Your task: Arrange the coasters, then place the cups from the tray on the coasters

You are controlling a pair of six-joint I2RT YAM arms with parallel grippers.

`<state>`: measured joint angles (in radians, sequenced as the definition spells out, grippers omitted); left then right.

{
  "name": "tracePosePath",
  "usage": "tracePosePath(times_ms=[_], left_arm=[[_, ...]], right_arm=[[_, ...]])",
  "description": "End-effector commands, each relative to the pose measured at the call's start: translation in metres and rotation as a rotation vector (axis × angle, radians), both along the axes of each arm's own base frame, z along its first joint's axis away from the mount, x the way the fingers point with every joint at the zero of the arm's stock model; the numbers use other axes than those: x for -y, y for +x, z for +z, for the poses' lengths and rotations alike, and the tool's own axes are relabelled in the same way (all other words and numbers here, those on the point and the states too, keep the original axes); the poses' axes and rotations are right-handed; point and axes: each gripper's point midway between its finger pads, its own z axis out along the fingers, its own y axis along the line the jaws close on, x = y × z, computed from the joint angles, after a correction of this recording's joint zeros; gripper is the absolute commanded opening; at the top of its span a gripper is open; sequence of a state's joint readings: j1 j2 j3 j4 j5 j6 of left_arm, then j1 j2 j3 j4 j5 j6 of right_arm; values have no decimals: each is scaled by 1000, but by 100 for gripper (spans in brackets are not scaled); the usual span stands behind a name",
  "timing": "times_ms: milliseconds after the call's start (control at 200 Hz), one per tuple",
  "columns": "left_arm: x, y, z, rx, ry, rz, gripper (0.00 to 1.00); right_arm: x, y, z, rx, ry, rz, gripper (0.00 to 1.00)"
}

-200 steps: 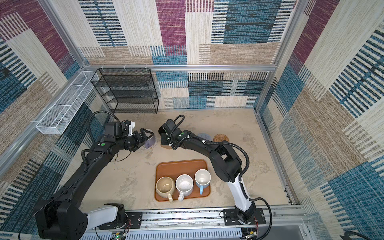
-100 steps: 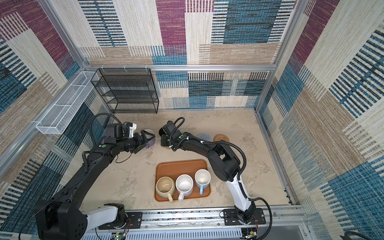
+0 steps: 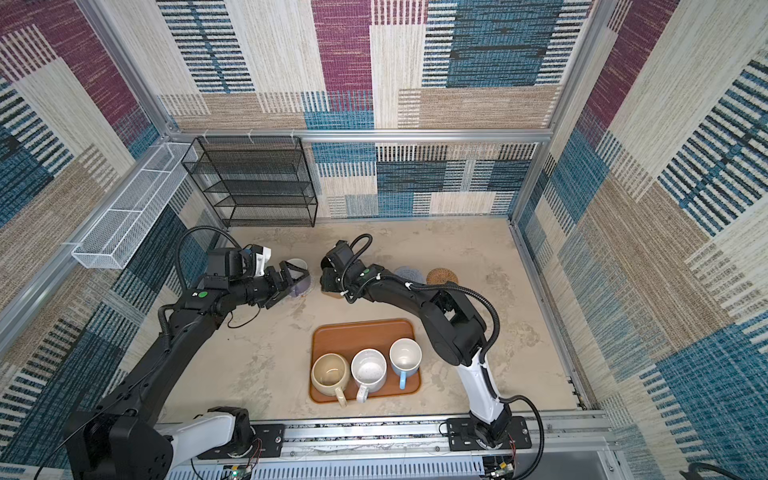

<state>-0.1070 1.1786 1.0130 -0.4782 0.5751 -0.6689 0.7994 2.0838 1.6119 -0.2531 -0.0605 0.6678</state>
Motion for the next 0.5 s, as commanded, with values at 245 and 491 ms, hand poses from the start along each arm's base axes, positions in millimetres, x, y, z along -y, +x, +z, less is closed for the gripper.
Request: tracePosePath(times_ms=[245,491], left_arm=[[-8,-40,5,-8,117,-31,96],[15,-73,-10,-90,171,-103,94]], right_arm=[[4,-16,17,19,22,52,60],[30,-30,34,58,-14,40,74]])
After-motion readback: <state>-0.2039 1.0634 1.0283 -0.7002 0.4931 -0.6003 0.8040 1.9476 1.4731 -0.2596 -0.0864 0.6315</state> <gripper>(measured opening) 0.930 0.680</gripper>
